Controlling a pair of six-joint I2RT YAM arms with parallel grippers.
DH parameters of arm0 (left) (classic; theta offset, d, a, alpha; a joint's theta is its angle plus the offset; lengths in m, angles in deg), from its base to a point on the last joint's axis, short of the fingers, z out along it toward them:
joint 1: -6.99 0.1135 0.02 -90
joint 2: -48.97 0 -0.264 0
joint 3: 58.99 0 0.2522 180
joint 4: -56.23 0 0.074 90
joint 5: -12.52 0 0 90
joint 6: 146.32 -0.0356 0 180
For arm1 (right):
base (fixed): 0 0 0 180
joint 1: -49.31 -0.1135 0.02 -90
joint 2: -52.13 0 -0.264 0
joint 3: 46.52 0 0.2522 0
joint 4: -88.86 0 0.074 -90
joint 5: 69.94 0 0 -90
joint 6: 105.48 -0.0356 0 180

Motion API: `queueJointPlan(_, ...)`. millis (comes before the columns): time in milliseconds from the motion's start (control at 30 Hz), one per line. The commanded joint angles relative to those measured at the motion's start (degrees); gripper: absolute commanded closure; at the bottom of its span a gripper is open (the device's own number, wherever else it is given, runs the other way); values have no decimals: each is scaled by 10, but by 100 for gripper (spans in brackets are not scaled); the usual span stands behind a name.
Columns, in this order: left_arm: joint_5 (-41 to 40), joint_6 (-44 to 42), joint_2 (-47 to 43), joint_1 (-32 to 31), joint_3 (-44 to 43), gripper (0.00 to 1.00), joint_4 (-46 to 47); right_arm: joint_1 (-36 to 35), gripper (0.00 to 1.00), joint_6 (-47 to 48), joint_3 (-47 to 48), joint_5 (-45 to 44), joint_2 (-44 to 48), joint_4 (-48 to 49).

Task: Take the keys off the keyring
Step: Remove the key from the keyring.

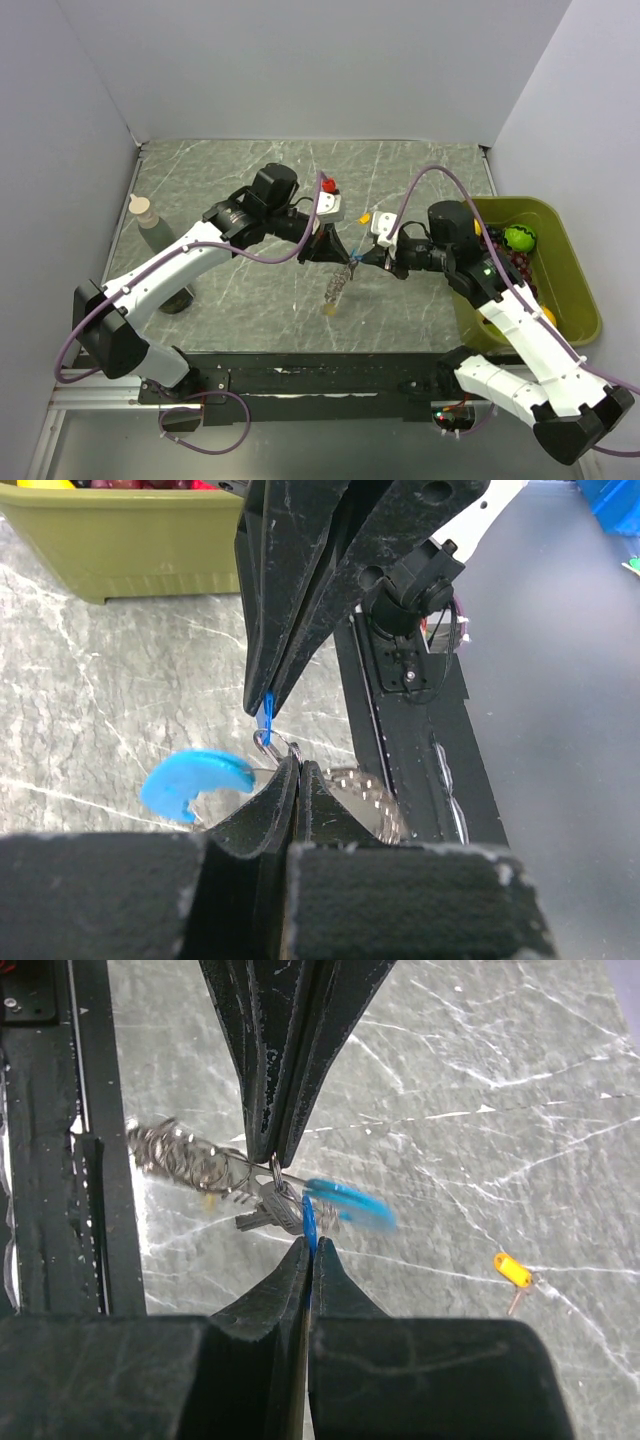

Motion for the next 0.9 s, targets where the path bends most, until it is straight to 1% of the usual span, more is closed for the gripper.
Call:
queueJointPlan(0, 30, -4, -16, 1, -3, 99, -1, 5, 100, 4, 37, -37, 27, 24)
queueJointPlan(167, 13, 5, -23, 2, 5, 99, 10, 5, 100, 11, 57, -36, 42, 1)
queueJointPlan(300, -22, 26, -32, 1, 13, 99, 36, 5, 100, 30, 72, -43, 47, -29)
queueJointPlan(467, -51, 47, -41, 6, 19, 99, 58, 5, 100, 45, 59, -54, 49, -44)
queueJointPlan(867, -46, 57, -50, 17, 17, 99, 68, 5, 100, 52, 7, -60, 49, -43)
